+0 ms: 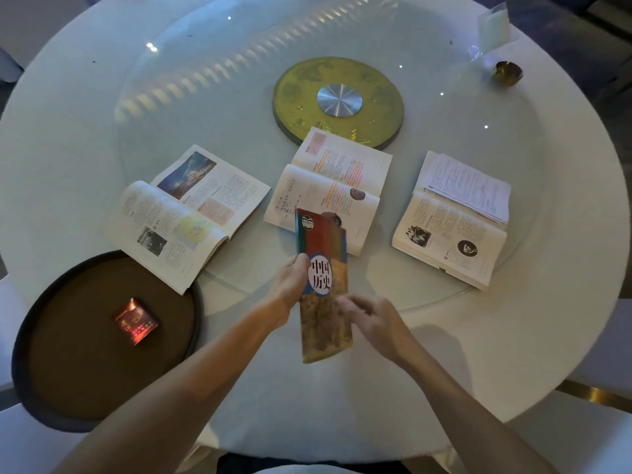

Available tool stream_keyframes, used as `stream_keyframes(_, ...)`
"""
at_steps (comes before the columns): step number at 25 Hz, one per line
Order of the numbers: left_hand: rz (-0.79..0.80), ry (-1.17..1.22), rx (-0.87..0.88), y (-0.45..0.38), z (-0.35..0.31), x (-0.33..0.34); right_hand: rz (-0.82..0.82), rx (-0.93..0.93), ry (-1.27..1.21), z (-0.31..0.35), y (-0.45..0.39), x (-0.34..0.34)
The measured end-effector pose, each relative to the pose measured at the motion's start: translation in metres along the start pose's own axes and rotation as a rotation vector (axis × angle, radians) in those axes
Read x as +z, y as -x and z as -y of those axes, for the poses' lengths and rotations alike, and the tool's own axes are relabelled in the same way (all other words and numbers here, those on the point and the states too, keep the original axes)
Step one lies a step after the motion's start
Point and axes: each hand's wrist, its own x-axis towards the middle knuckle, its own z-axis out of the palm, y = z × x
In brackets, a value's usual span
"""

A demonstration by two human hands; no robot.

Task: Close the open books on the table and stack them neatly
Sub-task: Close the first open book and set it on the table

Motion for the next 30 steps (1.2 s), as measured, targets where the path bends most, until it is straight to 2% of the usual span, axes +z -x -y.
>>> stream_keyframes(2,-0.071,0.036,-0.001,-0.004,0.000,0.003,-0.174,0.102,-0.101,-0.015,-0.011,-0.012)
stream_keyframes(3,-0.072,0.069,0.000,-0.005,0.000,0.004,-0.204,0.188,-0.179,-0.020,-0.018,-0.018)
stream_keyframes(6,-0.039,0.141,-0.020,-0.012,0.003,0.009,-0.139,0.417,-0.495,-0.037,-0.038,-0.031)
stream_keyframes(9,-0.059,0.130,-0.035,-0.027,0.010,0.012,-0.140,0.452,-0.632,-0.052,-0.048,-0.035)
stream_keyframes(13,-0.094,0.002,-0.013,-0.046,0.032,0.011,-0.187,0.522,-0.516,-0.070,-0.055,-0.026)
stream_keyframes(20,-0.237,-0.313,0.045,-0.070,0.077,-0.002,-0.232,0.517,-0.228,-0.084,-0.065,-0.003)
stream_keyframes(25,-0.283,-0.532,0.106,-0.079,0.079,-0.009,-0.296,0.445,0.196,-0.085,-0.069,0.000)
stream_keyframes(30,-0.326,-0.758,0.154,-0.079,0.083,-0.017,-0.302,0.421,0.251,-0.085,-0.068,0.003)
